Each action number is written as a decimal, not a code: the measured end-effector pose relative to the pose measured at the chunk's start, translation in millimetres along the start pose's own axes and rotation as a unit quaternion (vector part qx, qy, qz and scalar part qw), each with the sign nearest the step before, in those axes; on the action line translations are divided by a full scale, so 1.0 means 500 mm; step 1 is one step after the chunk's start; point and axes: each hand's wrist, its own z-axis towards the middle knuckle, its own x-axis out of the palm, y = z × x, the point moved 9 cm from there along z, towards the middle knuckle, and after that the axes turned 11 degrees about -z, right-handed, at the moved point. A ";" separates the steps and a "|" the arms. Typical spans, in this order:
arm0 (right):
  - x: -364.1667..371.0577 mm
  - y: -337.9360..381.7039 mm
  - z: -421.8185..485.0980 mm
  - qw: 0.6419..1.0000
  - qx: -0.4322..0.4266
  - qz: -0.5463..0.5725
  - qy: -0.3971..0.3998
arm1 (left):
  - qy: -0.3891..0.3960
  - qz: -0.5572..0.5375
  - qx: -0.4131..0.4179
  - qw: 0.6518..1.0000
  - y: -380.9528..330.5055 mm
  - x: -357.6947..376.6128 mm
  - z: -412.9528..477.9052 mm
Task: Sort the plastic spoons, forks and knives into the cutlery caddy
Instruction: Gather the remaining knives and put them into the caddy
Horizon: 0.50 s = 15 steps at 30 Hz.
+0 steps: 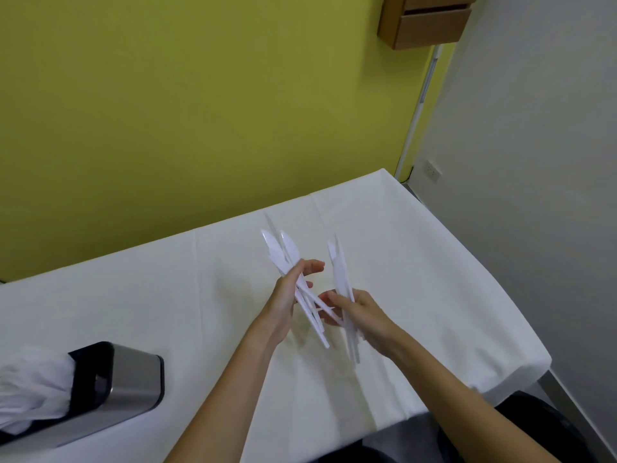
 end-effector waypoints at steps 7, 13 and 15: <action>0.065 -0.003 -0.034 0.986 0.020 0.088 0.141 | 0.002 0.067 -0.002 0.998 0.008 -0.001 -0.007; 0.073 0.011 -0.032 0.980 0.002 0.132 0.146 | 0.060 0.070 -0.018 0.996 -0.003 0.021 -0.011; 0.077 0.014 -0.036 0.977 0.002 0.147 0.157 | 0.063 -0.032 -0.024 0.997 -0.012 0.021 -0.002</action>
